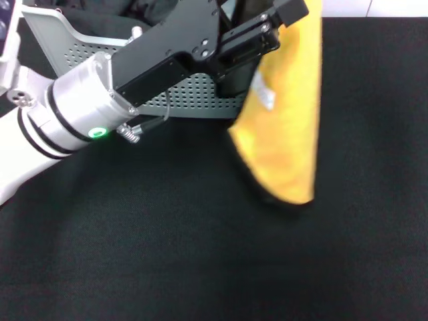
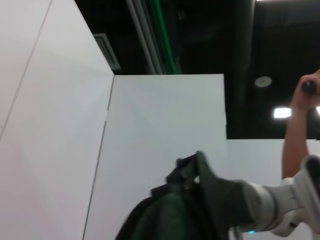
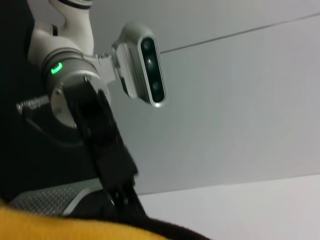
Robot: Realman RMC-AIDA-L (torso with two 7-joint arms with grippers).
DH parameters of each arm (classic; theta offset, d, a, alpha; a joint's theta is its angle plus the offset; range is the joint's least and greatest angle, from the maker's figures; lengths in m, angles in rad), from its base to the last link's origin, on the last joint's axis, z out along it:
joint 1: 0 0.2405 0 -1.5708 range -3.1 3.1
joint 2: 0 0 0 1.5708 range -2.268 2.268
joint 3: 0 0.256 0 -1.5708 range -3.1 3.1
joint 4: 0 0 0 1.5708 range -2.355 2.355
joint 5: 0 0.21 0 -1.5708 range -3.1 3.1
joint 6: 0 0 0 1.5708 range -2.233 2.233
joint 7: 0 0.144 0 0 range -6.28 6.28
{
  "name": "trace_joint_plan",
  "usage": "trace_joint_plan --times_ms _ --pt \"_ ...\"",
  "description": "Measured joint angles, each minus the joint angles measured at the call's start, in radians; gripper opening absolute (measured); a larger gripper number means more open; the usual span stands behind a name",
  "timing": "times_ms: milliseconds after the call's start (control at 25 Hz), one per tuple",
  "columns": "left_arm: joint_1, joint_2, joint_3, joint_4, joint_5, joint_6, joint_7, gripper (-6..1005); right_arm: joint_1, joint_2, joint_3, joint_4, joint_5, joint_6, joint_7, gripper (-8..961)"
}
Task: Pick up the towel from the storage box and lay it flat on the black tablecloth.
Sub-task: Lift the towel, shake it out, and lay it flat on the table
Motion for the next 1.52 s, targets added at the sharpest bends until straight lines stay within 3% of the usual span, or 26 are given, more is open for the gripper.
trace_joint_plan --times_ms 520,760,1520 --pt "-0.009 0.004 0.007 -0.009 0.019 0.027 -0.005 774 0.003 0.001 -0.009 0.001 -0.002 0.048 -0.004 43" --pt "-0.005 0.002 0.008 -0.016 0.063 0.032 0.002 774 0.009 0.005 -0.085 0.012 -0.002 0.224 -0.012 44" --pt "0.019 -0.001 -0.002 -0.062 0.042 -0.018 0.047 774 0.046 0.003 -0.105 -0.011 -0.001 0.266 -0.007 48"
